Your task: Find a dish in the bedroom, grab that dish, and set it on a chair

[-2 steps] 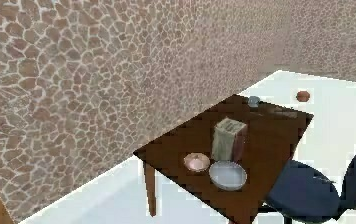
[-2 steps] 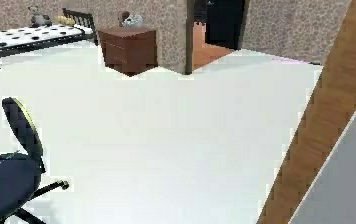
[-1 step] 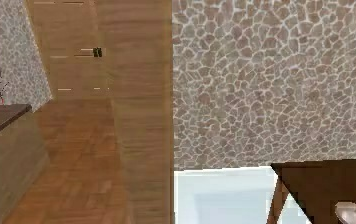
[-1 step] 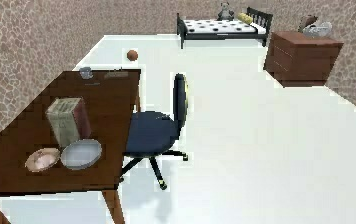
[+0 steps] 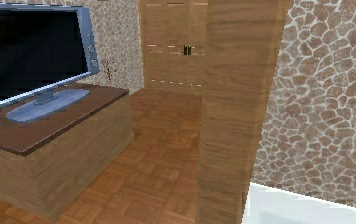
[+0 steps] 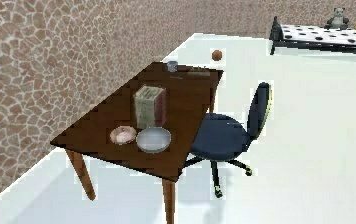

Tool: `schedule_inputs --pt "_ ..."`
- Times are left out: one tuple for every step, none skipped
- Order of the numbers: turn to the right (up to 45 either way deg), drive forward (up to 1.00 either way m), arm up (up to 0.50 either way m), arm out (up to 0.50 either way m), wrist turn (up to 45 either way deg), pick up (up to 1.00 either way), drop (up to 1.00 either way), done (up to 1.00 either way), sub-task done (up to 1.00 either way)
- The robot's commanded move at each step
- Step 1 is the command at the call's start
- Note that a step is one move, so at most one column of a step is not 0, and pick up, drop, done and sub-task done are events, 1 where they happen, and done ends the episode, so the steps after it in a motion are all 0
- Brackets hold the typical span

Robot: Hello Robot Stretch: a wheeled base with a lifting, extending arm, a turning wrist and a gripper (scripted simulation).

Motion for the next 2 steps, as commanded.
schedule_inputs --pt "0.0 0.0 0.5 0.0 0.0 0.0 0.0 0.0 0.0" --pt "0.0 0.0 0.28 0.0 0.0 0.0 0.0 0.0 0.0"
